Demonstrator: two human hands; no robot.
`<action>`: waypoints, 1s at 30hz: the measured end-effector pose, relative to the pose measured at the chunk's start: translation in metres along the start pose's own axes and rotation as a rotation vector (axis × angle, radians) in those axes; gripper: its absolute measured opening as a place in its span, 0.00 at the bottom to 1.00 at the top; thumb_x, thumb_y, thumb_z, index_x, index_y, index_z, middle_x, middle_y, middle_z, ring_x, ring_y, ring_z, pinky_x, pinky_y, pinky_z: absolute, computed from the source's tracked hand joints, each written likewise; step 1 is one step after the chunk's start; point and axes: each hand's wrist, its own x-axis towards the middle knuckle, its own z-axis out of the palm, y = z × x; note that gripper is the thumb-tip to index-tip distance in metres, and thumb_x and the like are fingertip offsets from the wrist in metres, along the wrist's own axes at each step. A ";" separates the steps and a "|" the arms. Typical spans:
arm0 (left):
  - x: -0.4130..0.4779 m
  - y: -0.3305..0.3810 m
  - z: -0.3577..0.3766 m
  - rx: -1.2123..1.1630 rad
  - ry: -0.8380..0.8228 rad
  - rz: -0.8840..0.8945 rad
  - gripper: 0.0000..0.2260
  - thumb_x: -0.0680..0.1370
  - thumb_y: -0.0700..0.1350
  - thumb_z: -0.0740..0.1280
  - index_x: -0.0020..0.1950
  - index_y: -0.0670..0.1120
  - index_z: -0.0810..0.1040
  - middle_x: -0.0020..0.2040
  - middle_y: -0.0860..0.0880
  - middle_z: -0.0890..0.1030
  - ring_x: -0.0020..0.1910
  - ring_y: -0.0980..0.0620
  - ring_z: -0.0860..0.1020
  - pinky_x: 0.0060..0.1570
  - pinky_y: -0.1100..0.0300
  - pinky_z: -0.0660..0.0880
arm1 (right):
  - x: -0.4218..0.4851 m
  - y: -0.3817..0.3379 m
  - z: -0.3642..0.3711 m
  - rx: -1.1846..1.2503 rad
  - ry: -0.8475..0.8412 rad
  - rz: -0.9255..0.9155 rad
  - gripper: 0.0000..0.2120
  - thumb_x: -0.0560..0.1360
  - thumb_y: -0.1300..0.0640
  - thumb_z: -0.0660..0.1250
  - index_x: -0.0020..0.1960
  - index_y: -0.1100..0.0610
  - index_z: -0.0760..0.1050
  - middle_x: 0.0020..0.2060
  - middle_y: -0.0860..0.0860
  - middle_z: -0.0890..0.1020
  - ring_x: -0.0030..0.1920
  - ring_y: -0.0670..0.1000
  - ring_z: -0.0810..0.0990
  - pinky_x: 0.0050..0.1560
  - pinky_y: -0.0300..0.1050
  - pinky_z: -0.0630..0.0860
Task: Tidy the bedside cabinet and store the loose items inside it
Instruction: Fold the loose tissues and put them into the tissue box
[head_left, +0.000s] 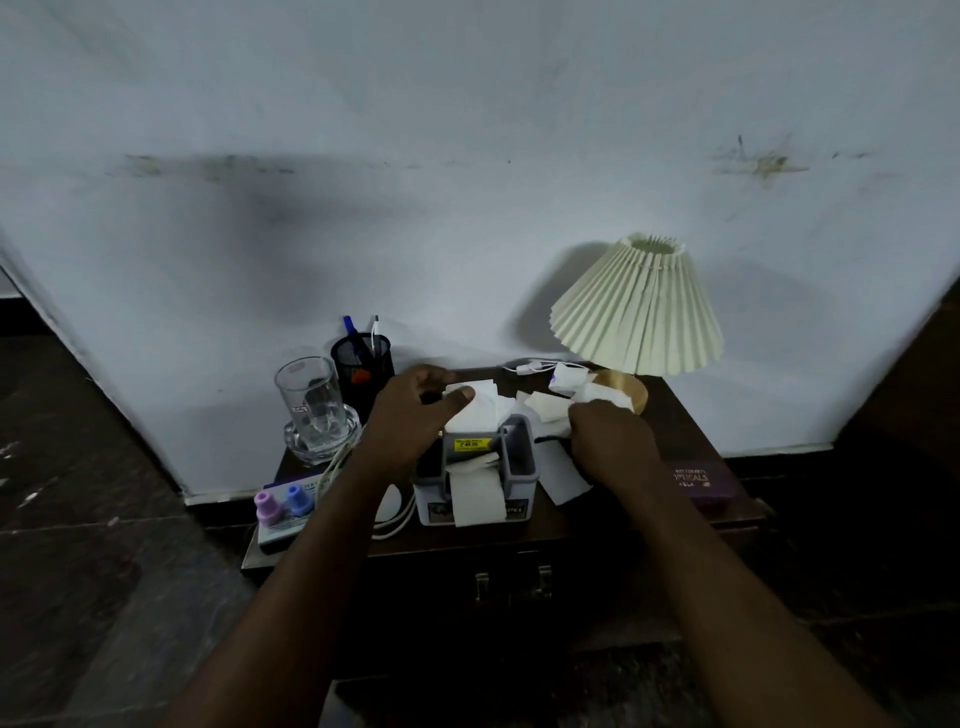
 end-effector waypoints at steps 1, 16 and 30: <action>0.000 0.003 -0.002 -0.015 0.012 0.009 0.14 0.75 0.53 0.77 0.58 0.49 0.82 0.53 0.54 0.86 0.54 0.56 0.83 0.59 0.50 0.81 | 0.000 0.002 -0.007 0.105 0.066 0.044 0.06 0.78 0.58 0.65 0.47 0.59 0.80 0.45 0.57 0.83 0.47 0.59 0.82 0.44 0.51 0.76; -0.044 0.066 0.007 -0.495 0.187 0.091 0.11 0.75 0.48 0.65 0.52 0.47 0.82 0.50 0.50 0.83 0.49 0.46 0.79 0.49 0.49 0.75 | -0.015 -0.003 -0.079 2.307 -0.238 0.661 0.17 0.68 0.58 0.76 0.56 0.55 0.82 0.50 0.51 0.80 0.44 0.53 0.77 0.45 0.40 0.63; -0.041 0.068 0.017 -0.722 -0.108 -0.235 0.07 0.82 0.44 0.67 0.56 0.44 0.83 0.47 0.46 0.87 0.44 0.46 0.84 0.40 0.53 0.82 | -0.013 -0.035 -0.077 2.243 -0.270 0.483 0.24 0.81 0.46 0.68 0.70 0.60 0.78 0.69 0.59 0.78 0.72 0.60 0.75 0.72 0.59 0.71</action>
